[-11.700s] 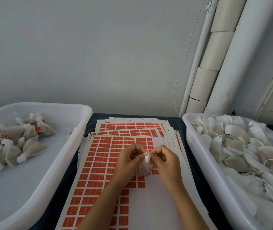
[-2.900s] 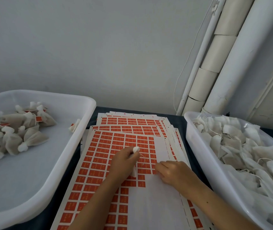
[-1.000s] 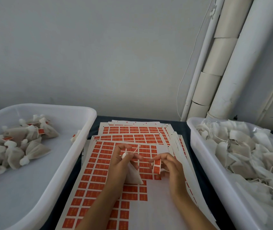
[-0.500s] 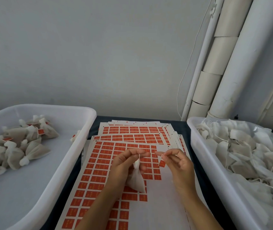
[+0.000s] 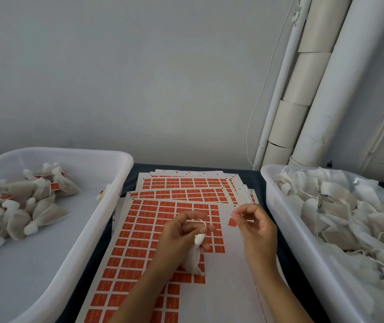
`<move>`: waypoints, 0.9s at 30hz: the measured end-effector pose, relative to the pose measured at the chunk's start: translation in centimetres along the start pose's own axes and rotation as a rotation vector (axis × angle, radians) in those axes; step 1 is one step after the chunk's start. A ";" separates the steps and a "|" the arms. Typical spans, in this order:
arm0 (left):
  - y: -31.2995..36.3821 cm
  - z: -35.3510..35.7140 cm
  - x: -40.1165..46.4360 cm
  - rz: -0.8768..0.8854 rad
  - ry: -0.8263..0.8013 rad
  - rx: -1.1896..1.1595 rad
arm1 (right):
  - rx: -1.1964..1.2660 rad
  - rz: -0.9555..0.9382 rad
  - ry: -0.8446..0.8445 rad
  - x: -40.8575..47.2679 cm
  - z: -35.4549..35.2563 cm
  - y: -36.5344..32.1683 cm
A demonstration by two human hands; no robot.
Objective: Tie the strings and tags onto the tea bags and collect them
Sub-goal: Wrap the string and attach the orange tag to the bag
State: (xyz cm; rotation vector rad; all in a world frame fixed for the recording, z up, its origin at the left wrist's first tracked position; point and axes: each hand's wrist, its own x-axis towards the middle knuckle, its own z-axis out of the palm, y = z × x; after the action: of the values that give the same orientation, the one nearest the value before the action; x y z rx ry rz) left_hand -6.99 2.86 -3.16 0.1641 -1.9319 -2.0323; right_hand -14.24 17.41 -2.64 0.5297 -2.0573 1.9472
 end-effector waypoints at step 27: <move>-0.5 0.3 0.4 0.034 0.138 0.122 | 0.207 0.230 -0.076 -1.5 2.0 -0.5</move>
State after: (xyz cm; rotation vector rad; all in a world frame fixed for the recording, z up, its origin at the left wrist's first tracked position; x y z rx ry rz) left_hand -7.52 3.08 -3.54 0.2907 -1.9594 -1.8312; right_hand -12.53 15.51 -2.99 0.4309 -2.0525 2.3248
